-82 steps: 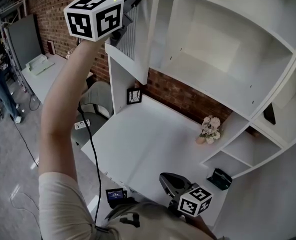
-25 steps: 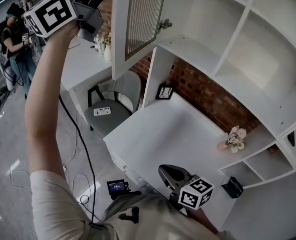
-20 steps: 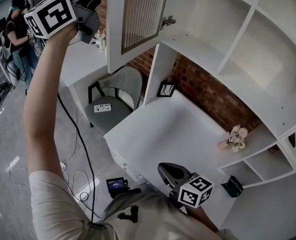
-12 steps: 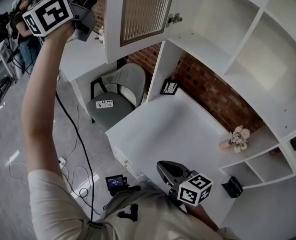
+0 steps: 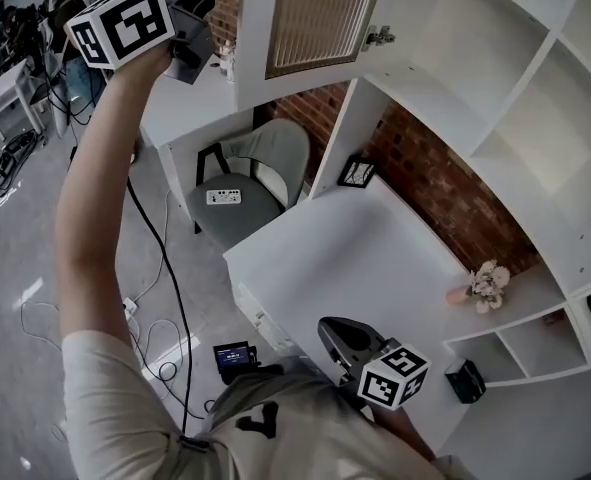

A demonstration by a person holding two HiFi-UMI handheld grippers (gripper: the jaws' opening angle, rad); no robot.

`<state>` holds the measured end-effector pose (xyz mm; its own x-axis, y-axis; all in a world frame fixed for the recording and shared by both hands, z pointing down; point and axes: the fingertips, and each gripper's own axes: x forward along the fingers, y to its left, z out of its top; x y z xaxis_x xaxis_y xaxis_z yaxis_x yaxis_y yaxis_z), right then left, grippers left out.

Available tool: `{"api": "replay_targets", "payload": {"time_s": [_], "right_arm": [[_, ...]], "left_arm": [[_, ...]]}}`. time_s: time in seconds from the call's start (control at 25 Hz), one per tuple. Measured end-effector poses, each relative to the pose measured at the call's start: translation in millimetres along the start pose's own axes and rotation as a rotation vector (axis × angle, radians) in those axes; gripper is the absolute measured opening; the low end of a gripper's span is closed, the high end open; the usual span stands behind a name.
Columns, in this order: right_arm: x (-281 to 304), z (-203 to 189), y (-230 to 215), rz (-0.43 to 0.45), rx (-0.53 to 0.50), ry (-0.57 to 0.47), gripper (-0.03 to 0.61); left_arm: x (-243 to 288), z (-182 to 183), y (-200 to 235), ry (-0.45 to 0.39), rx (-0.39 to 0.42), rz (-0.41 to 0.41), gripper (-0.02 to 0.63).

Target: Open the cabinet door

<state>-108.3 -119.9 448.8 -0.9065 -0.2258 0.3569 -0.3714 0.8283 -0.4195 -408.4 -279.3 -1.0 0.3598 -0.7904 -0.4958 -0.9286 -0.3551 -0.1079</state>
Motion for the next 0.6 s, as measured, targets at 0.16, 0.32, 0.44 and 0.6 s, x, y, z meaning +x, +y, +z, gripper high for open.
{"api": "replay_targets", "payload": {"time_s": [0.16, 0.32, 0.44, 0.6], "right_arm": [[0.9, 4.1, -1.1, 0.013, 0.008, -0.001, 0.025], [0.6, 12.4, -3.0, 0.015, 0.009, -0.019, 0.025], [-4.0, 15.7, -3.6, 0.007, 0.006, -0.056, 0.025], [-17.7, 28.0, -11.3, -0.01, 0.002, -0.132, 0.025]], "left_arm": [[-3.7, 6.0, -5.4, 0.01, 0.038, 0.011, 0.015], [-3.7, -0.5, -26.7, 0.065, 0.131, -0.01, 0.015], [-8.9, -13.4, -55.1, 0.09, 0.124, -0.045, 0.015], [-20.4, -39.6, -102.1, 0.128, 0.114, -0.087, 0.015]]}}
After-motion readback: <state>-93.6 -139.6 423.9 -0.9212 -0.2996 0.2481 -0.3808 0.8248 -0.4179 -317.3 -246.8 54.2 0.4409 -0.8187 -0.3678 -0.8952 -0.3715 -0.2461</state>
